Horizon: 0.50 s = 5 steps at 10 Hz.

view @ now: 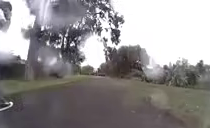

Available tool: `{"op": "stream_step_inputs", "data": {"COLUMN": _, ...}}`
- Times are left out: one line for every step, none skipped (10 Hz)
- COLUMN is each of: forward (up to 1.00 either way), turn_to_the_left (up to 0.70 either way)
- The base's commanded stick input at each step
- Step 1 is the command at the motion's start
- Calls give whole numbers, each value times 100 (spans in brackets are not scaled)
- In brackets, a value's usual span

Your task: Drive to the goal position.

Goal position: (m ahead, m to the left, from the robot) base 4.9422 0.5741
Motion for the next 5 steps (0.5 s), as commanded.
{"op": "stream_step_inputs", "data": {"forward": 85, "turn_to_the_left": 0}}
{"op": "stream_step_inputs", "data": {"forward": 85, "turn_to_the_left": 0}}
{"op": "stream_step_inputs", "data": {"forward": 85, "turn_to_the_left": 0}}
{"op": "stream_step_inputs", "data": {"forward": 85, "turn_to_the_left": 0}}
{"op": "stream_step_inputs", "data": {"forward": 85, "turn_to_the_left": 3}}
